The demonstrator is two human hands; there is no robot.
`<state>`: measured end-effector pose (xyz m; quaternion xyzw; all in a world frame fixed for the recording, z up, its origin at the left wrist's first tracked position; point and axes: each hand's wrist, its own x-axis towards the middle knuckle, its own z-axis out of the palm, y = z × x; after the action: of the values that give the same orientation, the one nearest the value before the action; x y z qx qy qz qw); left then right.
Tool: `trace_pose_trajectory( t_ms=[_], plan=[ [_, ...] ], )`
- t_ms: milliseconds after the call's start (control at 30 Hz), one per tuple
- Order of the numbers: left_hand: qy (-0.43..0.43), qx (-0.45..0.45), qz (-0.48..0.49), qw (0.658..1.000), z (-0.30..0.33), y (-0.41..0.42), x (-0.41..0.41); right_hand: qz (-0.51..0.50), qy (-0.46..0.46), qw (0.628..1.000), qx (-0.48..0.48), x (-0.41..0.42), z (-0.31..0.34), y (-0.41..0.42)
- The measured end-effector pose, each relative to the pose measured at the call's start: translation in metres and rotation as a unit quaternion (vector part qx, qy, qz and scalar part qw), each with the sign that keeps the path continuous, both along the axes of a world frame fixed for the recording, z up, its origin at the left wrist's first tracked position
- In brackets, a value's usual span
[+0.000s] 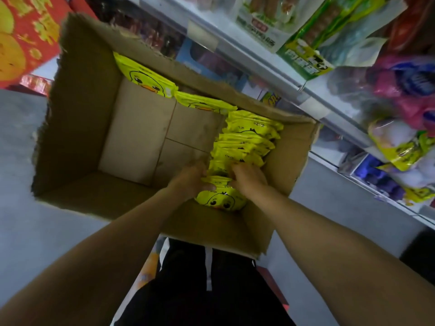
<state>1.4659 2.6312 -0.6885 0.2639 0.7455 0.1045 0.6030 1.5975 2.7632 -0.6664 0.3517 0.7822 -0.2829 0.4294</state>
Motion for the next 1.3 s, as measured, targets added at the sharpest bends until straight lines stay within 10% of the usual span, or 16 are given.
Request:
trace_pose_trajectory(
  t_ms=[367, 600, 1033, 1300],
  plan=[
    [0.048, -0.005, 0.160, 0.986, -0.011, 0.012, 0.009, -0.235, 0.195, 0.949, -0.076, -0.010, 0.024, 0.068],
    [0.048, -0.021, 0.089, 0.995, -0.022, 0.010, 0.028, -0.313, 0.252, 0.915, 0.040, -0.020, 0.024, 0.072],
    [-0.018, -0.070, -0.103, 0.992, 0.004, 0.010, 0.033, -0.490, 0.250, 0.833, -0.060, 0.005, 0.061, 0.055],
    [-0.158, -0.055, 0.112, 0.979, 0.074, 0.000, 0.008, -0.563, 0.326, 0.756, -0.074, 0.035, 0.132, 0.038]
  ],
)
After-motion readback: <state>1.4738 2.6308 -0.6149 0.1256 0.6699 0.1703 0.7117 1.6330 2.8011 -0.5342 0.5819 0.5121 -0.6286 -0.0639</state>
